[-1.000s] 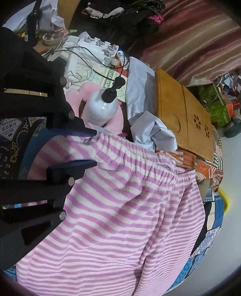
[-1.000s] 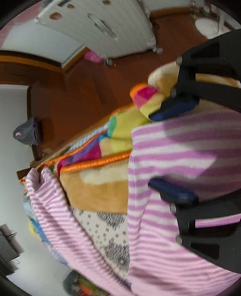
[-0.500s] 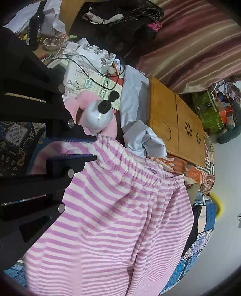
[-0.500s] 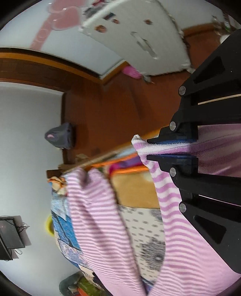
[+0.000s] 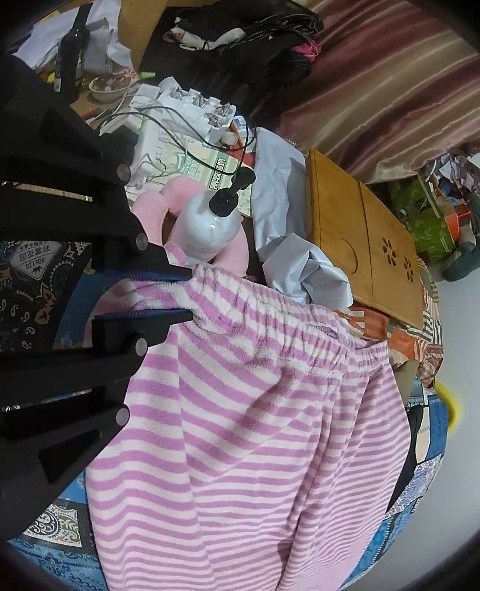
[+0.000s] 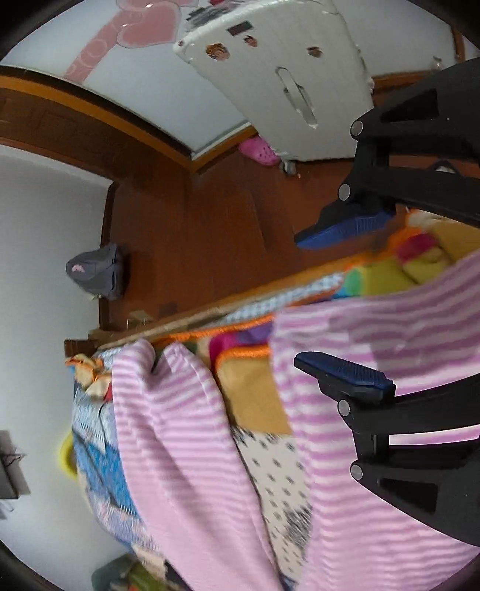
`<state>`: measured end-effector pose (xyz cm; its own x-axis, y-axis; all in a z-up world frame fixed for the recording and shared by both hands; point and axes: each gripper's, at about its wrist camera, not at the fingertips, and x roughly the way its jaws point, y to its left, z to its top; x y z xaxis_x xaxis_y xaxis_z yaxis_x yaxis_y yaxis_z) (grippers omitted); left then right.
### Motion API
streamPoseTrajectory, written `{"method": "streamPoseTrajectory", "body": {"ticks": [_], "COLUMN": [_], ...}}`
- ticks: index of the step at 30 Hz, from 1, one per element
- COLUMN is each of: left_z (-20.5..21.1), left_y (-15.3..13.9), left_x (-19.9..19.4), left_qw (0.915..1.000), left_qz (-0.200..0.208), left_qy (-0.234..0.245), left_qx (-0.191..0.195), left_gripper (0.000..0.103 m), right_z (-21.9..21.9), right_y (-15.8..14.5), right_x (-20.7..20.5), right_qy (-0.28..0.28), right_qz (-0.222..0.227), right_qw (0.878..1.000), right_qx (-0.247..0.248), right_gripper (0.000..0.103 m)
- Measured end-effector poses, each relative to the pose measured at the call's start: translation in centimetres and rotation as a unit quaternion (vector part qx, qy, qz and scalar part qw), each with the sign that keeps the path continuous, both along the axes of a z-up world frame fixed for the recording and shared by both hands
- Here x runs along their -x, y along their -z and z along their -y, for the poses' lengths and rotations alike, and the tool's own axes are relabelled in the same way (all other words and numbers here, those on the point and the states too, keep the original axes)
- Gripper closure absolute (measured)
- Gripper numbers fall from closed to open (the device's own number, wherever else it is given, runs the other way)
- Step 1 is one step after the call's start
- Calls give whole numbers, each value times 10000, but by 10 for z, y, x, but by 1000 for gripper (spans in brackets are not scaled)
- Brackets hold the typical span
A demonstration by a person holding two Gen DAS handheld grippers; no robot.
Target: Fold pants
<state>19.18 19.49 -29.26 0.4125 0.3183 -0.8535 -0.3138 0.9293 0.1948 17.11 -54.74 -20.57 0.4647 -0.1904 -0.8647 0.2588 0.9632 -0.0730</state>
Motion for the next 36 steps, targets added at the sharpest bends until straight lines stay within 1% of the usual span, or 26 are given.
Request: {"method": "streamPoseTrajectory", "body": {"ticks": [4, 6, 9, 11, 14, 16, 17, 18, 19, 20, 21, 23, 28, 31, 33, 36], "left_z": [4, 6, 5, 5, 5, 5, 5, 5, 5, 6, 6, 7, 2, 2, 3, 3], "left_y": [2, 3, 3, 3, 3, 3, 3, 4, 4, 4, 4, 3, -8, -19, -25, -29], "left_x": [1, 2, 3, 3, 4, 5, 5, 6, 6, 6, 5, 5, 9, 13, 16, 23], "left_qw": [9999, 9999, 9999, 9999, 9999, 9999, 9999, 9998, 9998, 9998, 9998, 9998, 9995, 9989, 9985, 9980], "left_qz": [49, 65, 85, 96, 97, 112, 128, 137, 145, 145, 143, 135, 282, 425, 481, 502], "left_qy": [-6, 5, -8, -25, -20, -24, -33, -39, -49, -59, -65, -65, -132, -136, -115, -123], "left_qx": [-96, -138, -123, -98, -99, -98, -96, -99, -106, -118, -136, -151, 9, 115, 219, 361], "left_gripper": [90, 90, 90, 90, 90, 90, 90, 90, 90, 90, 90, 90, 90, 94, 94, 94], "right_z": [1, 2, 6, 11, 22, 20, 19, 17, 16, 13, 11, 6, -1, 2, 4, 6], "right_y": [-1, 7, 26, 37, 42, 46, 47, 47, 46, 44, 43, 41, 26, 10, 1, 0], "right_x": [44, 64, 88, 94, 103, 96, 95, 95, 96, 95, 96, 96, 96, 101, 108, 119], "right_qy": [135, 277, 546, 734, 1059, 1072, 1010, 933, 877, 839, 811, 728, 625, 629, 652, 685], "right_qz": [-82, -203, -383, -457, -226, -213, -194, -173, -131, -86, -48, -26, 170, 322, 337, 251], "right_qw": [9997, 9990, 9958, 9941, 9872, 9859, 9860, 9858, 9853, 9853, 9859, 9884, 9944, 9953, 9956, 9963], "right_qx": [-172, -299, -626, -660, -1168, -1267, -1310, -1386, -1457, -1483, -1464, -1333, -837, -666, -589, -452], "right_gripper": [48, 47, 47, 47, 47, 48, 56, 68, 74, 85, 90, 93, 95, 95, 95, 95]}}
